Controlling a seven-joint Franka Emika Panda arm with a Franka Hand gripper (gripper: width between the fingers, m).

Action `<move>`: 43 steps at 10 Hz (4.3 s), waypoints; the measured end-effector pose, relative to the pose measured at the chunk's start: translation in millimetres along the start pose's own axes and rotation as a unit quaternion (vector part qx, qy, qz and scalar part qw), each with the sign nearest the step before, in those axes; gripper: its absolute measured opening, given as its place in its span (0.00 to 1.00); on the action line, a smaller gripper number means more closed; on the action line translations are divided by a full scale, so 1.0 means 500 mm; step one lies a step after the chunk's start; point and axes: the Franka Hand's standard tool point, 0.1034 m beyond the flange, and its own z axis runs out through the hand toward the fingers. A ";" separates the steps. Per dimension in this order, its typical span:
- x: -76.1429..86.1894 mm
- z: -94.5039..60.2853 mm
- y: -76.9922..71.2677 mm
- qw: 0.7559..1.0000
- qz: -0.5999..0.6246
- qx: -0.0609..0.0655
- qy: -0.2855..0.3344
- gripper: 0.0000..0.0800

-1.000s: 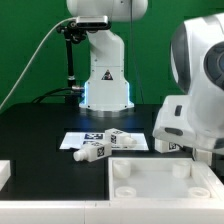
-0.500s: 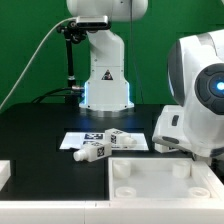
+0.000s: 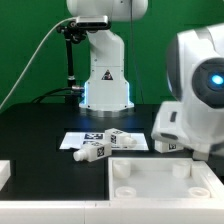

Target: Assemble one leg

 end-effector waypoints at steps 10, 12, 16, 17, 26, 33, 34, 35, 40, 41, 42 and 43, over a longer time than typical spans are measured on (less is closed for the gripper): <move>-0.008 -0.279 0.059 0.959 -0.067 0.039 0.273 0.36; -0.001 -0.370 0.072 0.931 -0.111 0.031 0.347 0.36; 0.011 -0.403 0.032 0.869 -0.129 0.051 0.474 0.36; 0.033 -0.369 0.020 0.840 -0.143 0.044 0.521 0.36; 0.097 -0.365 -0.022 0.701 -0.215 0.023 0.679 0.36; 0.121 -0.335 -0.054 0.692 -0.231 0.006 0.684 0.36; 0.125 -0.334 -0.055 0.691 -0.231 0.005 0.685 0.36; 0.133 -0.326 -0.057 0.693 -0.232 0.003 0.683 0.36; 0.148 -0.309 -0.057 0.690 -0.222 0.006 0.689 0.36; 0.148 -0.310 -0.056 0.691 -0.218 0.007 0.689 0.36; 0.150 -0.308 -0.056 0.695 -0.218 0.006 0.685 0.46; 0.151 -0.305 -0.056 0.698 -0.218 0.005 0.682 0.46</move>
Offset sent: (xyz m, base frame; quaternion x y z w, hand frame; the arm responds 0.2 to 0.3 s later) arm 0.0268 -0.0337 0.0274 -0.0333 0.1683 -0.0470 0.9841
